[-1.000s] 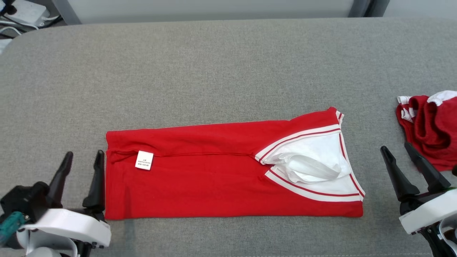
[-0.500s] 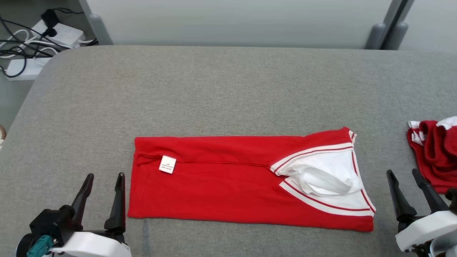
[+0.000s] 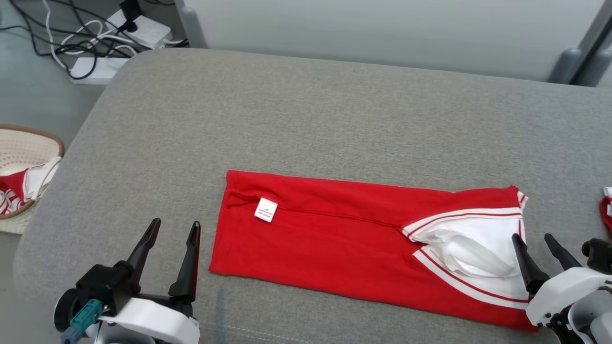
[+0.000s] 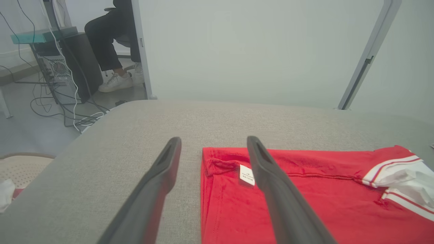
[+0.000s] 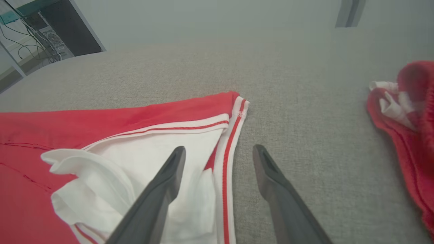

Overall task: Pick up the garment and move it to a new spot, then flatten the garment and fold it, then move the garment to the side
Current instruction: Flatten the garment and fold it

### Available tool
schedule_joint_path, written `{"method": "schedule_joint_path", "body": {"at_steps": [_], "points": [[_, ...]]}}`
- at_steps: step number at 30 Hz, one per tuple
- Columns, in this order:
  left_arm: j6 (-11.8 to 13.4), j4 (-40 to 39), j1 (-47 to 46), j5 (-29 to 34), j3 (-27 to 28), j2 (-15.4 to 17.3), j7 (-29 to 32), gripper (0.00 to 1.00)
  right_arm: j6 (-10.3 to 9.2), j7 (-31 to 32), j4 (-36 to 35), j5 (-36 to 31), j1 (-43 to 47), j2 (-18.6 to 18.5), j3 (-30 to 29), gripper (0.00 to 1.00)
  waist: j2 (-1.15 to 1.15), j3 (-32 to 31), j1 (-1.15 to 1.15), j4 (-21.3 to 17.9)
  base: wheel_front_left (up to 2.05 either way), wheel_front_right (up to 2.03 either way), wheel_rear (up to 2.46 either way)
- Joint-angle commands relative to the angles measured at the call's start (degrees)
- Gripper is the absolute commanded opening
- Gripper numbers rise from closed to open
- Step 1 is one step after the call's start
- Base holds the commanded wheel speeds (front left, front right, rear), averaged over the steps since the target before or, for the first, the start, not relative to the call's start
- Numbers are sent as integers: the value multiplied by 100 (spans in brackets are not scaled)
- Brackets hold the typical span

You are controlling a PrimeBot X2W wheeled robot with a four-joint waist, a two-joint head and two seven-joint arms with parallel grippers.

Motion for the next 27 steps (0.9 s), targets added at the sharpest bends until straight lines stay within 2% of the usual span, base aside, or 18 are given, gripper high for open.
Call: {"method": "schedule_joint_path", "body": {"at_steps": [1, 7, 11, 12, 13, 14, 19, 27], "points": [[-43, -69, -313, 45, 213, 111, -65, 100, 8, 53, 23, 56, -107, -106, 123, 100, 0, 20, 0, 75, 0, 0, 0], [-141, 79, -375, 60, 200, 2, -68, 100, 8, 351, 586, 215, -278, -43, 333, 100, 0, 34, 0, 167, 0, 0, 0], [-170, 134, -362, 61, 246, -28, -71, 100, 8, 619, 705, 365, -322, 8, 628, 100, 0, 56, 0, 158, 0, 0, 0], [-177, 143, -357, 63, 259, -33, -71, 100, 8, 663, 661, 440, -330, 17, 723, 95, 0, 64, 0, 148, 0, 0, 0], [-185, 152, -352, 67, 269, -34, -72, 100, 8, 681, 646, 513, -338, 3, 765, 37, 0, 71, 0, 135, 0, 0, 0], [-195, 160, -350, 69, 278, -36, -72, 100, 8, 742, 657, 574, -340, -15, 806, 0, 0, 78, 0, 121, 0, 0, 0], [-233, 181, -365, 97, 335, -30, -73, 100, 8, 698, 620, 827, -357, -180, 835, 0, 0, 104, 0, 18, 0, 0, 0], [-248, 188, -349, 145, 411, 1, -75, 100, 8, 374, 728, 1044, -251, -572, 475, 0, 0, 105, 0, -208, 0, 0, 0]]}}
